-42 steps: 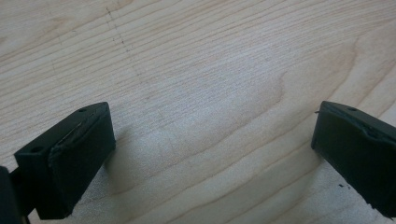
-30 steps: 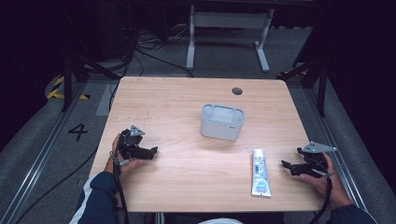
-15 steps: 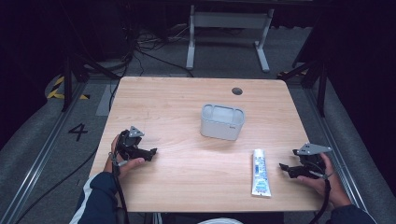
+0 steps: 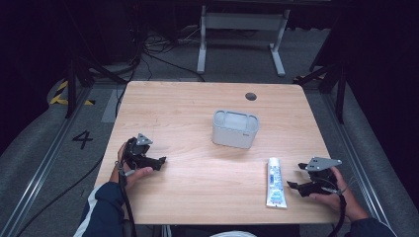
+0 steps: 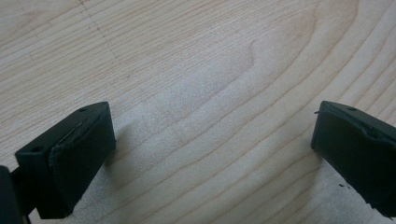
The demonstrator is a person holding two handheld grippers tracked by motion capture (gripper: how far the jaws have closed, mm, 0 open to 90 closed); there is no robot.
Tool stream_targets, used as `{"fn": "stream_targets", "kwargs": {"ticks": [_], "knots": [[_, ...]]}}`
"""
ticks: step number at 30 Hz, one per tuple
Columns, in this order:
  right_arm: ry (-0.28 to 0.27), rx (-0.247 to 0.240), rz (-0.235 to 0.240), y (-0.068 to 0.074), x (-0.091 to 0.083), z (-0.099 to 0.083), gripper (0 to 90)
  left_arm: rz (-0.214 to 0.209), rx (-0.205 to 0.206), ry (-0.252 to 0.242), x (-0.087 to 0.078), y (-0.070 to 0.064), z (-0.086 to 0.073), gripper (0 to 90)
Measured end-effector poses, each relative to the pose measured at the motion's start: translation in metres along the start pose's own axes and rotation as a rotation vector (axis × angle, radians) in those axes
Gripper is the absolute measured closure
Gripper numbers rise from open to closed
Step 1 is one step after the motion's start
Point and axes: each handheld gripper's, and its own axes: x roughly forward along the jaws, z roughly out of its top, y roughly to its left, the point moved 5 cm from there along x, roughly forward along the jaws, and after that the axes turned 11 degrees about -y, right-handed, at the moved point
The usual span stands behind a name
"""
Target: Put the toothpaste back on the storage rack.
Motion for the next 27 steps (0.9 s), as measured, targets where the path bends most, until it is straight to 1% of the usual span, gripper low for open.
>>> {"fn": "stream_targets", "kwargs": {"ticks": [3,6,11,14,19,24,27], "knots": [[0.004,-0.016,0.009,0.003,0.001,0.0,17.8,0.001,0.003,0.0,0.0,0.0,0.0,0.1],[0.003,-0.022,0.021,0.007,0.001,0.002,17.6,0.001,0.004,0.0,0.0,0.0,0.0,0.1],[0.018,-0.056,0.037,0.013,0.003,0.003,18.0,0.002,0.005,0.001,0.0,0.0,0.0,0.1],[0.019,-0.059,0.049,0.016,0.003,0.003,18.0,0.001,0.007,0.003,-0.001,0.0,0.0,0.1],[0.024,-0.068,0.054,0.018,0.004,0.003,18.5,0.0,0.007,0.004,-0.001,0.0,0.0,0.1],[0.018,-0.073,0.068,0.021,0.003,0.004,19.0,-0.003,0.005,0.002,-0.001,0.0,-0.001,0.1],[0.021,-0.092,0.085,0.025,0.005,0.005,19.0,-0.002,0.004,-0.002,-0.001,0.0,-0.001,0.1]]}}
